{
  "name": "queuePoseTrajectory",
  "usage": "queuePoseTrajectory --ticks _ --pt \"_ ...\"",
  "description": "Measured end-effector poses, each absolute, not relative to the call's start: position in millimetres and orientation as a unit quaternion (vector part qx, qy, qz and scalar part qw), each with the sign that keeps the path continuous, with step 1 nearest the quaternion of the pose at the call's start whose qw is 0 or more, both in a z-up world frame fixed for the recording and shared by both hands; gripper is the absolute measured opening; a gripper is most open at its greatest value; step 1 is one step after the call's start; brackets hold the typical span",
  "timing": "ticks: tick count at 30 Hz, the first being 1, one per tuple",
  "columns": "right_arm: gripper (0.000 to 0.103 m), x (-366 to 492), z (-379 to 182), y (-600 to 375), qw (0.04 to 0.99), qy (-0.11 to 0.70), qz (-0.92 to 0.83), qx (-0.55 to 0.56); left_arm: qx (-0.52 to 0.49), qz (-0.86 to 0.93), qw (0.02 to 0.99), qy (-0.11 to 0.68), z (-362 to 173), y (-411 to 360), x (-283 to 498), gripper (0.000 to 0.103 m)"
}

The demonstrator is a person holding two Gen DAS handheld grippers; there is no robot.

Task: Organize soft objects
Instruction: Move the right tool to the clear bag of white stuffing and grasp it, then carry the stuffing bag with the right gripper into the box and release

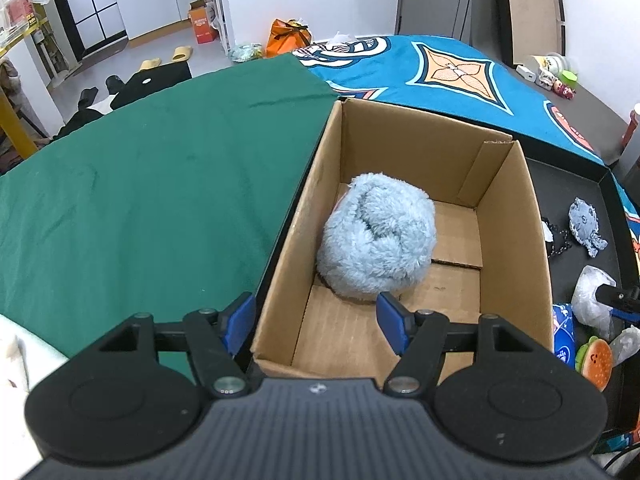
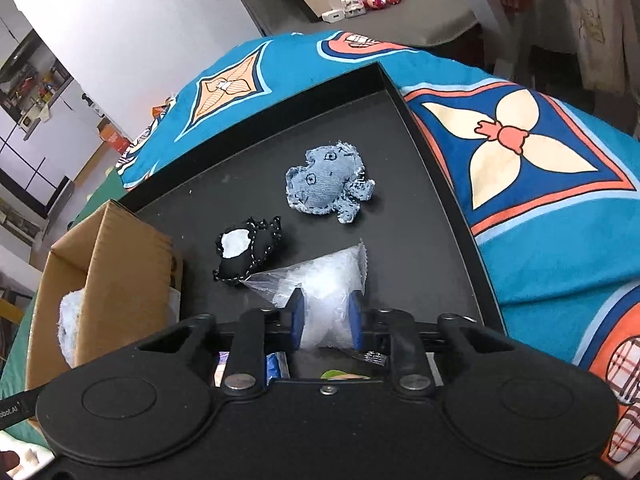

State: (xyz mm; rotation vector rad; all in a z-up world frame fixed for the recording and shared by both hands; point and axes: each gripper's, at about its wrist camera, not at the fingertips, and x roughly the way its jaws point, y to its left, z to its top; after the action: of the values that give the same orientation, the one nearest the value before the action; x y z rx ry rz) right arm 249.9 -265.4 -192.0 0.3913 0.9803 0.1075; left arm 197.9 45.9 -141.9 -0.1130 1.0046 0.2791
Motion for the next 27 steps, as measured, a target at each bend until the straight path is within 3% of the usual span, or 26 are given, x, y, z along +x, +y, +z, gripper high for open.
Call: queuePoseTrajectory --ticks 27 --pt "0.02 221 -138 -247 0.891 0.422 0.08 0.15 -0.066 0.116 0.881 0.454 -121 61 178 0.065"
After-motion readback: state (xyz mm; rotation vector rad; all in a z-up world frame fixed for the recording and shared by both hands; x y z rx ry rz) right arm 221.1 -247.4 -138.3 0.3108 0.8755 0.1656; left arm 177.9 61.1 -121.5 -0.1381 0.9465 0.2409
